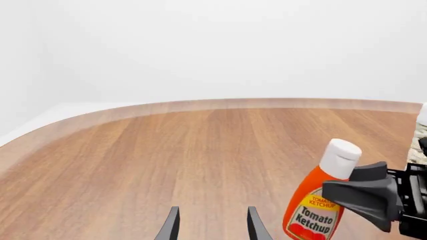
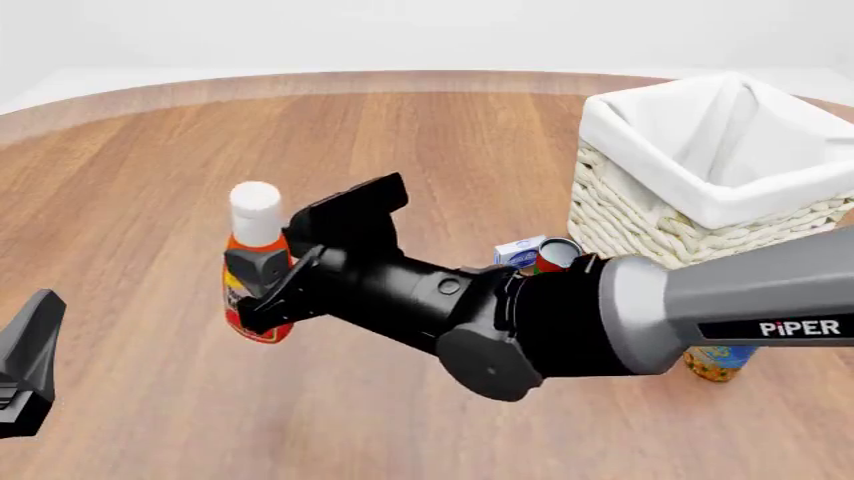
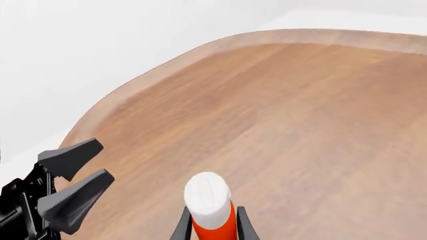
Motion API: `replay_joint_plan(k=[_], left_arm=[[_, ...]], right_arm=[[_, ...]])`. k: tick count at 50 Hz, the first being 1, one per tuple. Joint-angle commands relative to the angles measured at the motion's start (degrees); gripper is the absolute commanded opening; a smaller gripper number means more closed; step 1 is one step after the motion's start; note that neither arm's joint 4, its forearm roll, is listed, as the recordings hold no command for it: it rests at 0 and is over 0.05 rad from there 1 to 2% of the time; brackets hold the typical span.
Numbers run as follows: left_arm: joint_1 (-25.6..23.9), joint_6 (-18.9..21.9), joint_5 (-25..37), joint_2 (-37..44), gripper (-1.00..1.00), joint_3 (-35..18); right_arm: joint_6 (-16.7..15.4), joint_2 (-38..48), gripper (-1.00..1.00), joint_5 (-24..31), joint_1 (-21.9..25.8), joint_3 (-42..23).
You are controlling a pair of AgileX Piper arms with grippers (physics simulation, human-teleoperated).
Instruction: Pick up the ketchup, and put it in the basket.
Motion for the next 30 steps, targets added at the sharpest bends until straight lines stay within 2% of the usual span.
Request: replay_joint_plan(k=[1, 14, 30], left_arm=[[0.0, 0.0, 0.0, 0.0, 1.0, 0.0], [0.0, 0.0, 0.0, 0.0, 1.0, 0.0], [0.0, 0.0, 0.0, 0.0, 1.0, 0.0]], right_arm=[[1.14, -3.23, -1.0, -0.78, -3.3, 1.32], [2.23, -6.48, -1.0, -1.58, -8.34, 3.17], [1.88, -9.71, -1.0, -2.32, -12.75, 4.91]])
